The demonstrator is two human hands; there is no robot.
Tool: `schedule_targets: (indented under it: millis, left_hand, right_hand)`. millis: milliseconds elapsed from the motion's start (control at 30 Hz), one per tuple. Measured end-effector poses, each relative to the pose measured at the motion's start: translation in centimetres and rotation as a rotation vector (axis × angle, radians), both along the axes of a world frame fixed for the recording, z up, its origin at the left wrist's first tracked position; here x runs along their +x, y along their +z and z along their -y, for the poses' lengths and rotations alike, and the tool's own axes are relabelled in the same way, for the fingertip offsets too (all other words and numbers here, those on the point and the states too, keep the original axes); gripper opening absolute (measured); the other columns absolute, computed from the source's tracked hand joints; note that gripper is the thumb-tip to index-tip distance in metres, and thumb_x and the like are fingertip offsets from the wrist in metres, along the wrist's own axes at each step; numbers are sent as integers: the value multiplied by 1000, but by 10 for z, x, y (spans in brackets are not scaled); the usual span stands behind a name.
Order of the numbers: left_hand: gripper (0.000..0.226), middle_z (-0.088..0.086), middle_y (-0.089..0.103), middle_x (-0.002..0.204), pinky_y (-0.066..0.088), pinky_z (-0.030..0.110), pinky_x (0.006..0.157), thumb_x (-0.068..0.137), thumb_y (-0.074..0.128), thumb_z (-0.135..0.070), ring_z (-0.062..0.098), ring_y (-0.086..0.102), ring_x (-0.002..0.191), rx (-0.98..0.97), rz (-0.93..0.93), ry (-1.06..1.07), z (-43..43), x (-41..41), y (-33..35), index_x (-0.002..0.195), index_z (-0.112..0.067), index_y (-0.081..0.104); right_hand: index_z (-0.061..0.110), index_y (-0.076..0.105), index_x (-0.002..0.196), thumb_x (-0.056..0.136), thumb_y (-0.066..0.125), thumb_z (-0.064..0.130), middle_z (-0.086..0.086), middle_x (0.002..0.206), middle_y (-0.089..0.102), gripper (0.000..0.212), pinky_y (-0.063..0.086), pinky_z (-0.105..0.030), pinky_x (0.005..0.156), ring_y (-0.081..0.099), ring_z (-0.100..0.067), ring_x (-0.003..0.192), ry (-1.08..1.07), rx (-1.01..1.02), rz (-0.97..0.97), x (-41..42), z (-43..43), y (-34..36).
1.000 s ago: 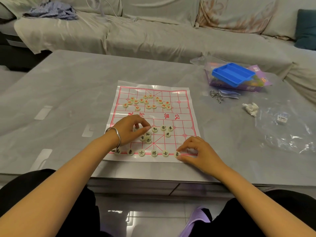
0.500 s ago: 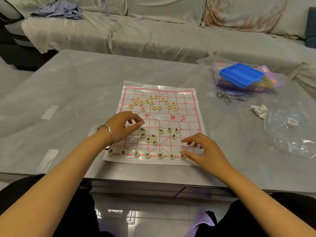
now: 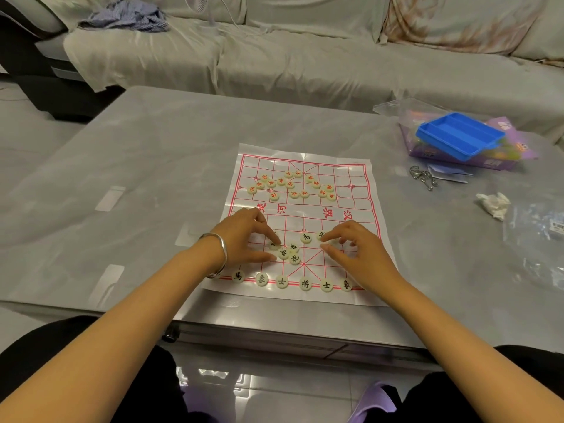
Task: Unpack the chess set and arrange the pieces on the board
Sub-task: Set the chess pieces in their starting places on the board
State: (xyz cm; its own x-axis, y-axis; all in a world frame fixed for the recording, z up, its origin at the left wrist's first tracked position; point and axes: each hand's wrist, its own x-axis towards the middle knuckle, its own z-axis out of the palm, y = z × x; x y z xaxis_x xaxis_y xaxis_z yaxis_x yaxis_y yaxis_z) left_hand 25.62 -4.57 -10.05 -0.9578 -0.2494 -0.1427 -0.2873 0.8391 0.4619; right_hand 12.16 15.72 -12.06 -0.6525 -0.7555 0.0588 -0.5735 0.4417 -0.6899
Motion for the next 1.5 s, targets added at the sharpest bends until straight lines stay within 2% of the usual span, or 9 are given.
schedule_targets:
  millis: [100,200,267,367,667,933,1133,1267,1500]
  left_hand:
    - [31,-10,43,107,39,27,96,79,67,-39,9,38,104,16,-5,-13,-1,-4,-2,109,-32,65]
    - [25,-10,50,105,44,26,86,83,64,-37,11,46,99,62,-89,61,12,-4,4,107,-30,65]
    - [23,-8,54,105,42,21,75,86,60,-33,11,48,93,81,-152,136,23,-1,9,108,-28,64]
    - [23,-7,56,108,42,21,75,87,59,-29,10,48,92,91,-163,160,24,2,10,110,-27,63]
    - [34,-3,58,116,44,20,83,88,59,-32,10,49,96,114,-25,71,1,-5,-1,121,-25,57]
    - [31,-1,61,112,47,23,84,90,56,-28,12,53,94,178,-28,59,-13,-13,-1,121,-24,58]
    - [31,-2,60,116,44,20,84,92,53,-29,10,50,96,192,-33,29,-22,-17,-3,122,-26,57]
    - [33,-2,58,121,41,19,84,93,49,-29,8,48,97,185,-57,-9,-30,-19,-5,125,-25,55]
    - [25,-5,58,120,42,23,87,93,49,-31,6,48,99,212,-82,28,-25,-20,-5,117,-29,58]
  right_hand:
    - [28,67,103,86,63,33,12,109,56,19,42,-22,92,50,-6,103,26,0,-6,2,4,1]
    - [35,58,120,90,51,41,18,139,40,31,19,-31,111,27,-2,132,178,124,-88,6,7,2]
    - [41,44,132,90,33,51,25,147,17,45,-1,-29,112,2,3,138,294,224,-153,7,6,1]
    - [42,31,140,91,22,53,20,154,7,52,-7,-29,114,-8,-2,143,327,328,-172,3,0,-3]
    - [34,42,136,95,42,40,10,149,32,41,19,-39,115,23,-13,139,106,148,-38,-16,-2,-2]
    - [29,62,119,87,61,37,6,121,55,32,31,-29,100,44,-12,115,66,145,-164,-17,28,-13]
    - [23,68,105,80,70,28,11,103,62,25,40,-20,91,55,-4,96,-36,-97,-50,-15,-2,11]
    - [32,63,101,81,70,25,22,94,60,22,44,-6,70,58,2,85,-83,-24,51,-15,-46,22]
    - [28,61,93,77,72,33,16,96,58,20,41,-4,66,53,2,86,-67,143,47,-6,-81,6]
